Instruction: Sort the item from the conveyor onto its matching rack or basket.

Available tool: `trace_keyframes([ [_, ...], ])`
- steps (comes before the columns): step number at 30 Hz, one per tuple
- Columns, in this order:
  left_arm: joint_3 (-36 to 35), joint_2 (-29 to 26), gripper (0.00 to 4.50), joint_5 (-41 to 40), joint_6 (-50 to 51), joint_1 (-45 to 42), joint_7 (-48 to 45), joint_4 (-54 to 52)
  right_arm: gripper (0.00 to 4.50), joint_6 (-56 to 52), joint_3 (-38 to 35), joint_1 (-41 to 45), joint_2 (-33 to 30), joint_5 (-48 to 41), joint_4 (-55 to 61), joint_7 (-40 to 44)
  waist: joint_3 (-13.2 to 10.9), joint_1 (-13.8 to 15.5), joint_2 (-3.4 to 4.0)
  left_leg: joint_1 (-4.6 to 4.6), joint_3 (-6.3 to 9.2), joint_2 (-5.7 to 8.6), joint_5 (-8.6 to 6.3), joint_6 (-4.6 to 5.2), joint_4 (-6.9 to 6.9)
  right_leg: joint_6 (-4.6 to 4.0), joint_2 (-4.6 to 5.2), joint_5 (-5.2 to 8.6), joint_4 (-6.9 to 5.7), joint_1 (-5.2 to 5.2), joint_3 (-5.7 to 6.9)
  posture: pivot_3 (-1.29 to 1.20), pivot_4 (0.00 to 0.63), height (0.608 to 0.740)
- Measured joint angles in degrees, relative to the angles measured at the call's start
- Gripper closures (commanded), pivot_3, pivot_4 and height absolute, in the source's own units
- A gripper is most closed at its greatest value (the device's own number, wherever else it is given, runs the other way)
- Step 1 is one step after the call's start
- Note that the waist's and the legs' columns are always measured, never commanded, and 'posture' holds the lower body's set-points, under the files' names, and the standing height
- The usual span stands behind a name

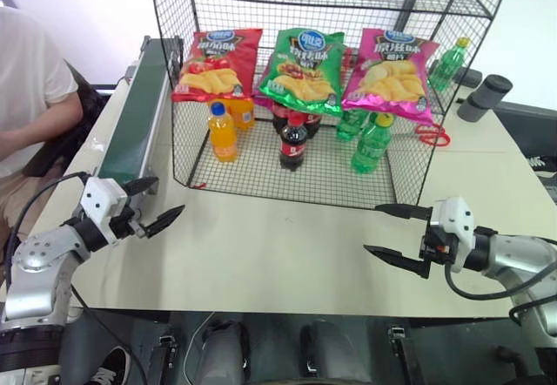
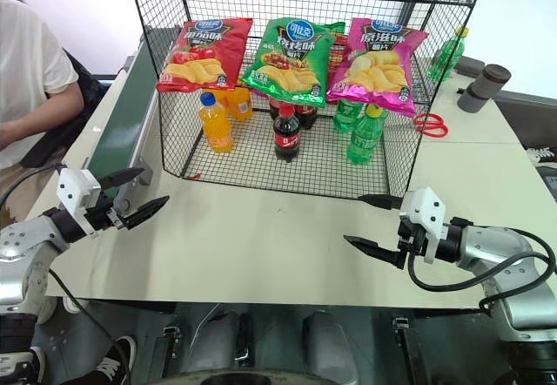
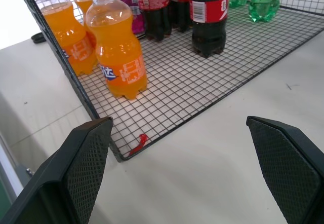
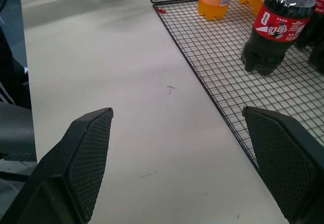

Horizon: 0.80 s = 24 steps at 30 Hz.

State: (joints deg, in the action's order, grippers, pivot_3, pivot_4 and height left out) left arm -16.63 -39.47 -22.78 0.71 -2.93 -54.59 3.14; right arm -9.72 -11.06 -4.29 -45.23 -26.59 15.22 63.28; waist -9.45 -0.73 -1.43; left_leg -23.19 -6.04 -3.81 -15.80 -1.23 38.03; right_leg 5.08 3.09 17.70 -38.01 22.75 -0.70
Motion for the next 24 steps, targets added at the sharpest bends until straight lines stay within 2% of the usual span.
trace_keyframes([
  [24, 0.1, 0.0, 0.0, 1.9, -5.3, -2.2, -0.3, 4.8, 0.23, 0.8, 1.7, 0.3, 1.1, 1.7, -0.9, -1.0, 0.0, 0.0, 0.0, 0.01, 0.0, 0.0, 0.01, -0.02, 0.04, 0.01, -0.16, -0.01, -0.04, 0.0, -0.02, 0.0, 0.15, 0.74],
])
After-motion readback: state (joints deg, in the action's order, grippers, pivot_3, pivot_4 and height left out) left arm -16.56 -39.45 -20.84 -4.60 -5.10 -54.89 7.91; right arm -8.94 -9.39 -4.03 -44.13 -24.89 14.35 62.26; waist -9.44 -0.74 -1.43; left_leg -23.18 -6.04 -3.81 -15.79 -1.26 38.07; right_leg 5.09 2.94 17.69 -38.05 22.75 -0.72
